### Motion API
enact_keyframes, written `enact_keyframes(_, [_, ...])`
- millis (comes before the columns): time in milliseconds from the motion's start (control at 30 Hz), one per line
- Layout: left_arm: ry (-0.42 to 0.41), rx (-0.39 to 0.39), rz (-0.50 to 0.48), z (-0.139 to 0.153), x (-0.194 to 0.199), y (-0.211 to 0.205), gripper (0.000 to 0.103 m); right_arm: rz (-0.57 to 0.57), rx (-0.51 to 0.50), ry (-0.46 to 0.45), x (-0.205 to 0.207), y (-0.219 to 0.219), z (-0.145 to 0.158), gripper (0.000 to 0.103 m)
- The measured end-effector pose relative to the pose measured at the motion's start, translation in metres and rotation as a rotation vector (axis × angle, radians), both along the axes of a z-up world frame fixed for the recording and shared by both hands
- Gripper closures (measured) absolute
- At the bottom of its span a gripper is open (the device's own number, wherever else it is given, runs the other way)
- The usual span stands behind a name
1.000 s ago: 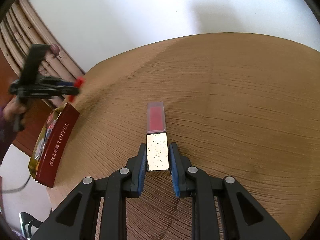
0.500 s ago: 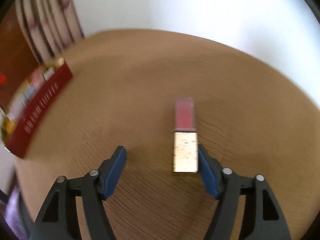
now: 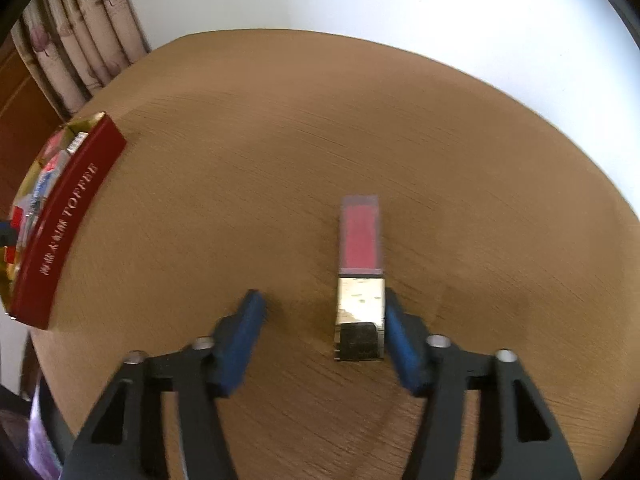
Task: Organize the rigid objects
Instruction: 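Lower the red block into the tin with the left gripper while the right gripper lowers the lipstick there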
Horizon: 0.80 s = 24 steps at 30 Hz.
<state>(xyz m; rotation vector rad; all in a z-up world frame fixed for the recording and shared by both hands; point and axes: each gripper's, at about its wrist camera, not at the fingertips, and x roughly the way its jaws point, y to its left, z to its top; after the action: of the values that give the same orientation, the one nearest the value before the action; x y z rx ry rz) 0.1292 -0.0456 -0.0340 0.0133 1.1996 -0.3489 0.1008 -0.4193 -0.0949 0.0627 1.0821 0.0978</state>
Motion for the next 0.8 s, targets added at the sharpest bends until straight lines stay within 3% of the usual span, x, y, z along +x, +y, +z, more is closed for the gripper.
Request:
enact_keyframes(67, [-0.01,-0.007,0.01,0.001,-0.004,0.001,0.062,-0.021,0.036,0.0,-0.002,-0.01,0.0,0.084])
enact_keyframes(233, [-0.049,0.004,0.049,0.007,-0.013,0.009,0.057,-0.027,0.049,-0.002,-0.007,-0.009,0.002,0.084])
enact_keyframes(400, [-0.132,-0.068,0.152,0.028,-0.033,0.036,0.05,-0.027,0.122,0.005,-0.015,-0.005,0.004,0.084])
enact_keyframes(600, [-0.163,-0.188,0.343,0.032,-0.065,0.088,0.049,-0.079,0.35,0.034,-0.02,-0.007,0.002,0.084])
enact_keyframes(800, [-0.202,-0.144,0.425,0.019,-0.092,0.112,0.049,-0.102,0.618,0.037,-0.026,0.007,0.016,0.084])
